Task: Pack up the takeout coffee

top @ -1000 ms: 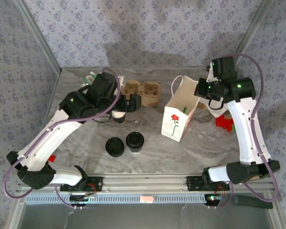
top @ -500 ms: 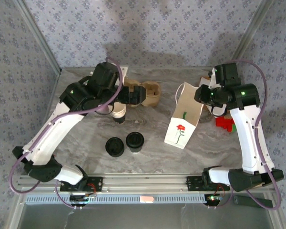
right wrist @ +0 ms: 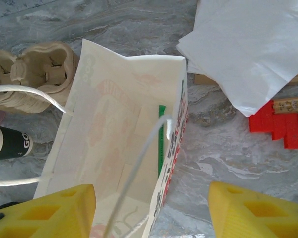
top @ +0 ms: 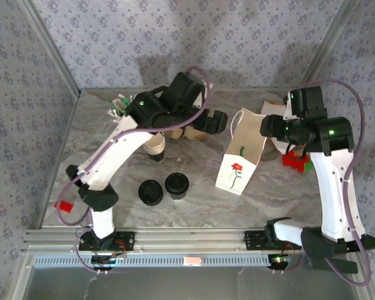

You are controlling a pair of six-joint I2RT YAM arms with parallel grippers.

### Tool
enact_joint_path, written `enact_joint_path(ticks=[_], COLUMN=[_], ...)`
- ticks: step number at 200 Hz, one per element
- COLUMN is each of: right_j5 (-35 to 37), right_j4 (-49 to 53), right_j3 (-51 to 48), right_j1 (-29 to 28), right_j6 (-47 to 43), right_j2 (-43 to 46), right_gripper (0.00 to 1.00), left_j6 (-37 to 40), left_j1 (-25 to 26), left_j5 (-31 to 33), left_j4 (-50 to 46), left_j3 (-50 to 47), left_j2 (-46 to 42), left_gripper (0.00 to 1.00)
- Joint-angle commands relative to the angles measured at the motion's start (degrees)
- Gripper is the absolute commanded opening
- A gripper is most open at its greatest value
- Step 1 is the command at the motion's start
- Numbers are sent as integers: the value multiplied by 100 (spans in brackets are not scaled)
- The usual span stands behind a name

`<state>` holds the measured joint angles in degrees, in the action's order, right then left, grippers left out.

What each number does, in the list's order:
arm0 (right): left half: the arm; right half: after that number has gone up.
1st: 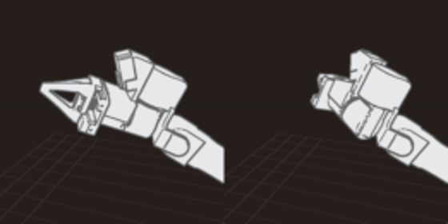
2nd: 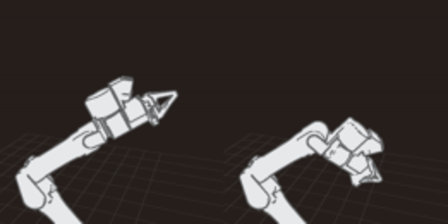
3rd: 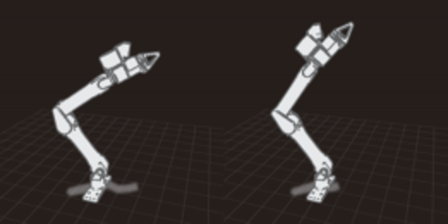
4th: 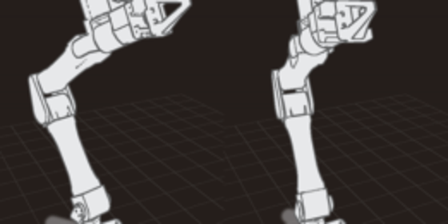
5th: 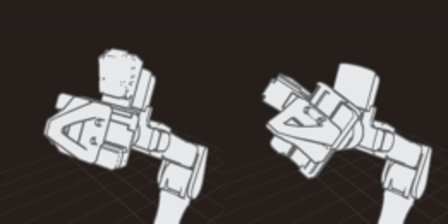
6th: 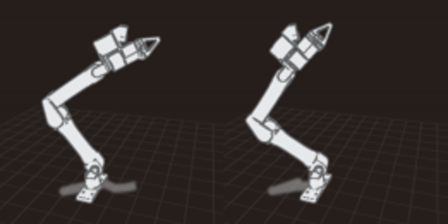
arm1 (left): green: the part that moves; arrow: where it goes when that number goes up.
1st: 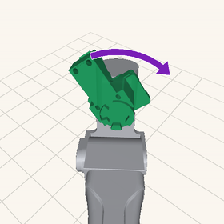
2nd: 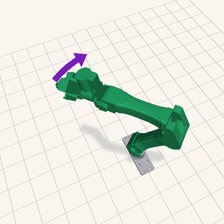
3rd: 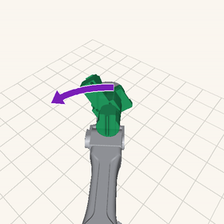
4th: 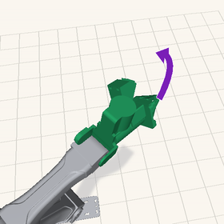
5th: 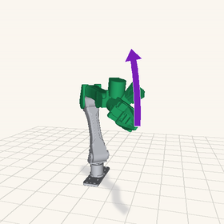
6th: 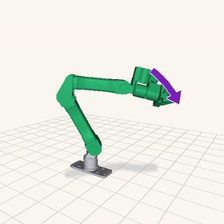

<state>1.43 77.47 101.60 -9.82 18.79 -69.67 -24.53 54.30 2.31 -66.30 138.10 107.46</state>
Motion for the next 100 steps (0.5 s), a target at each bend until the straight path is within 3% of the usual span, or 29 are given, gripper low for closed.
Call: enact_joint_path(ticks=[1,59,73,100], right_j5=[208,203,182,121], right_j4=[272,266,251,189], right_j3=[174,93,43,-84], right_j1=[41,59,67,95], right_j6=[-133,-164,-164,-174], right_j2=[111,251,277,322], right_gripper=[63,63,63,63], left_j6=[212,93,62,27], left_j1=[123,176,185,195], left_j5=[152,-171,-228,-227], left_j4=[-245,116,183,212], left_j3=[723,1330,1362,1395], left_j2=[439,1223,1311,1425], left_gripper=[99,91,85,64])
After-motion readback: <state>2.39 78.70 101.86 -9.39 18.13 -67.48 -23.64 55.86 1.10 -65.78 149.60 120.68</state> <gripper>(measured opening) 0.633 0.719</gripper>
